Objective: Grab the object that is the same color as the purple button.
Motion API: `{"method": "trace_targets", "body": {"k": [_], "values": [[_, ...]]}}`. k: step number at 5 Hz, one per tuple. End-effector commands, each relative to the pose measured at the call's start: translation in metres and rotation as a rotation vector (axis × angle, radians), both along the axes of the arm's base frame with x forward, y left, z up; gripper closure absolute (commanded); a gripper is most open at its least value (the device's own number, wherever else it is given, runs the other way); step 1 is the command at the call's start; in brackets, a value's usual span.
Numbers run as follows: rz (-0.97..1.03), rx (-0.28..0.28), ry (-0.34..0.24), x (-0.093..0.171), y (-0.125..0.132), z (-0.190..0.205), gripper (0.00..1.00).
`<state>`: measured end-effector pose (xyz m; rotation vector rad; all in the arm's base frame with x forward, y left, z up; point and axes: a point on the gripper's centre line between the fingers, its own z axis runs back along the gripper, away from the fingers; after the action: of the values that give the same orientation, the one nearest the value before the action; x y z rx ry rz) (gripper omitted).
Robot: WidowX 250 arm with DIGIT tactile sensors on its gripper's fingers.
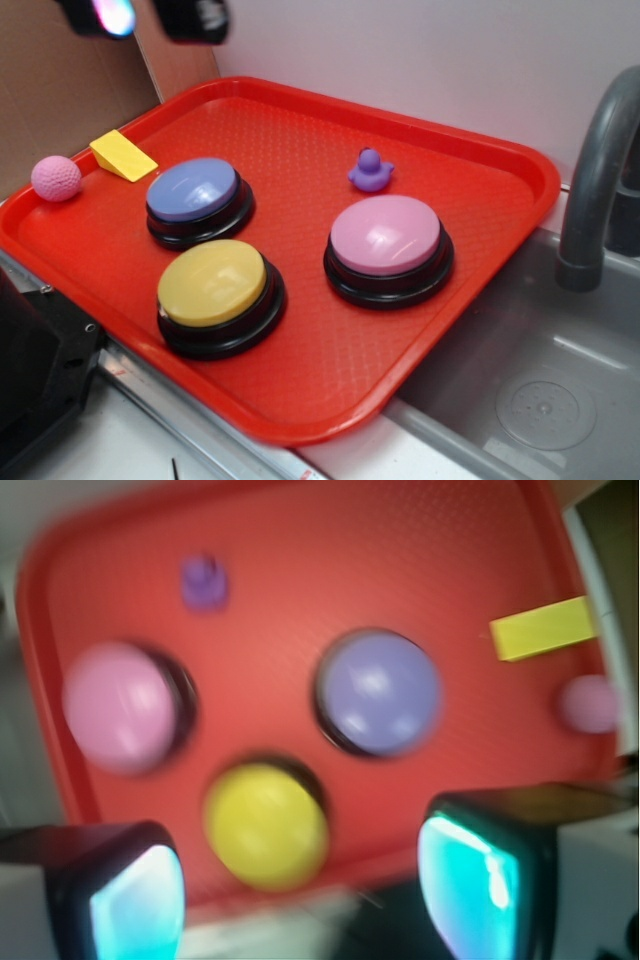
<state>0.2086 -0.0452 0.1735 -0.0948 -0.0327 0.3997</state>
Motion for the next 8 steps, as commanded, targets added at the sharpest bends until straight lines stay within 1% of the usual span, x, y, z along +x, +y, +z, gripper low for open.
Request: {"method": "trace_targets", "body": {"k": [1,2,5,6,7,8], "values": [[0.214,0.052,-0.092,0.058,0.011,-0.024,0.00],[0.114,0.090,-0.098,0.071,0.019,-0.043,0.00],[0.114,0.090,-0.098,0.071,0.019,-0.043,0.00],[0.032,0.073,-0.098,0.078,0.013,-0.064,0.00],[-0.093,0.090,-0.123,0.080,-0.002,-0.077,0.00],[-0.109,0.069,-0.128,0.080,-0.008,-0.085,0.00]]}}
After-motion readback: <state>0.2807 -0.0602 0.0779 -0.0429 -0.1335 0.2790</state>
